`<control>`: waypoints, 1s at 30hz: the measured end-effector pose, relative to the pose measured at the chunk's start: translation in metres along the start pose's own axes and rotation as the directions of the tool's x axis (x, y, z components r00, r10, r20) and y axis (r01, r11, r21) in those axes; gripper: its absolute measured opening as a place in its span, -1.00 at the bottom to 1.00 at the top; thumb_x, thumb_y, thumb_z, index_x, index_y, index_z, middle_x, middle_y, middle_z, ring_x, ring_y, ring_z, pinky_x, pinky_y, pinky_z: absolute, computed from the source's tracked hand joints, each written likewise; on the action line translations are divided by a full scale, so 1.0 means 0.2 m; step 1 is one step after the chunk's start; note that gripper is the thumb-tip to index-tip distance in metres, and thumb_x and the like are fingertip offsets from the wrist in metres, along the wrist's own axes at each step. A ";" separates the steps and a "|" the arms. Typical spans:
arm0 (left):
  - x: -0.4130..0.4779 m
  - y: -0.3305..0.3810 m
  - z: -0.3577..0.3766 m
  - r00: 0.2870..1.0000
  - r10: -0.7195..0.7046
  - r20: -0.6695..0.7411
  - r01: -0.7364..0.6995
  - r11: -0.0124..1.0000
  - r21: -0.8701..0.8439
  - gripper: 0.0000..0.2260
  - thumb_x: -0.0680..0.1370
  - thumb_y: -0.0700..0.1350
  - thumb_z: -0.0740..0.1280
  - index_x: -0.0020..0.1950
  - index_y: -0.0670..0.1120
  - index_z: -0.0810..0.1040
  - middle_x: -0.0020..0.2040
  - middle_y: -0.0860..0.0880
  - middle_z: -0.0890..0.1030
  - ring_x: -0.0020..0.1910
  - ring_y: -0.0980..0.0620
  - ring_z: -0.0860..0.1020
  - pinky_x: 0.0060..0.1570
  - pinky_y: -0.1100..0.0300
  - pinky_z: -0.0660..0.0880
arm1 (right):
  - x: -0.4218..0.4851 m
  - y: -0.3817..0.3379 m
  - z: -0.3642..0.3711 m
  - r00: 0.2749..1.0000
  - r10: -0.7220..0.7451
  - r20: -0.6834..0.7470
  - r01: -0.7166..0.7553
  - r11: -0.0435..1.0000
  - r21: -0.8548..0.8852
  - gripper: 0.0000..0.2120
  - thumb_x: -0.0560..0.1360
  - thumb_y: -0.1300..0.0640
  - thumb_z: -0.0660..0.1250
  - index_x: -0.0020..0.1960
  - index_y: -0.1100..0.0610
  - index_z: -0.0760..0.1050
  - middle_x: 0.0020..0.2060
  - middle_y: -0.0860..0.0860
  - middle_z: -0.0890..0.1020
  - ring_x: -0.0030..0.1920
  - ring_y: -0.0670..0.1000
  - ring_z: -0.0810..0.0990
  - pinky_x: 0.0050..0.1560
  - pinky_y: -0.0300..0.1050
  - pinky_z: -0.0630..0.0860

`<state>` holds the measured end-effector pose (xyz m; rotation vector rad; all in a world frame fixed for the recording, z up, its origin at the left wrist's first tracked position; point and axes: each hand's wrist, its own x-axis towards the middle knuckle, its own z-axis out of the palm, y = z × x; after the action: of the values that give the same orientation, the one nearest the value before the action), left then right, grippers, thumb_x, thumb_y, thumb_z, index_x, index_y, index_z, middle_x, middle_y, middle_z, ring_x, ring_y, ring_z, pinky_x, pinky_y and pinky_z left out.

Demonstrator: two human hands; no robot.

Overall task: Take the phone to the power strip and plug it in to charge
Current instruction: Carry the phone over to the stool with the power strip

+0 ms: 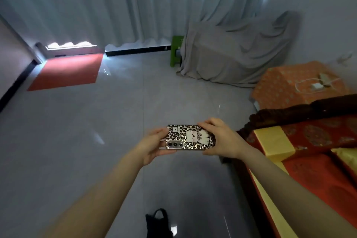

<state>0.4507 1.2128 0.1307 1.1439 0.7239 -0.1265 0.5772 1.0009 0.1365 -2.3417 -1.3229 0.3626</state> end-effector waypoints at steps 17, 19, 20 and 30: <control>1.83 1.23 0.69 0.933 -0.120 0.341 0.026 0.963 0.268 -0.88 0.57 -0.16 0.24 -0.07 -0.13 0.57 -0.15 -0.09 0.65 -0.25 -0.03 0.67 -0.32 0.03 0.62 | 1.10 1.18 -0.71 0.892 0.360 -0.271 -0.378 0.926 -0.015 -0.14 0.17 -0.05 0.57 0.39 0.10 0.34 0.20 0.08 0.46 0.22 0.10 0.39 0.26 -0.01 0.37; 2.03 1.36 0.79 0.929 -0.128 0.346 0.031 0.962 0.273 -0.89 0.57 -0.16 0.25 -0.05 -0.14 0.56 -0.11 -0.12 0.65 -0.23 -0.05 0.67 -0.34 0.05 0.62 | 1.25 1.35 -0.81 0.890 0.369 -0.266 -0.390 0.921 -0.027 -0.14 0.18 -0.05 0.58 0.39 0.12 0.34 0.20 0.10 0.46 0.23 0.11 0.39 0.26 -0.01 0.36; 2.13 1.44 0.84 0.932 -0.124 0.341 0.029 0.962 0.271 -0.88 0.57 -0.16 0.25 -0.04 -0.14 0.56 -0.10 -0.12 0.64 -0.22 -0.05 0.66 -0.35 0.06 0.61 | 1.32 1.42 -0.86 0.888 0.378 -0.263 -0.398 0.917 -0.028 -0.13 0.17 -0.05 0.59 0.39 0.13 0.34 0.20 0.11 0.46 0.23 0.12 0.40 0.27 0.00 0.36; 3.19 2.01 1.55 0.860 -0.195 0.471 0.006 0.928 0.373 -0.75 0.57 -0.15 0.24 0.22 -0.19 0.47 0.01 -0.16 0.60 -0.10 -0.10 0.60 -0.27 0.00 0.64 | 1.84 2.28 -1.37 0.779 0.478 -0.407 -0.517 0.856 0.016 -0.15 0.12 -0.05 0.57 0.35 0.08 0.38 0.12 0.11 0.49 0.14 0.14 0.45 0.19 0.05 0.43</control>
<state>1.2623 1.2885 0.1417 1.3461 0.2941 -0.6505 1.2222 1.0449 0.1505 -2.6446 -0.5232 -0.0403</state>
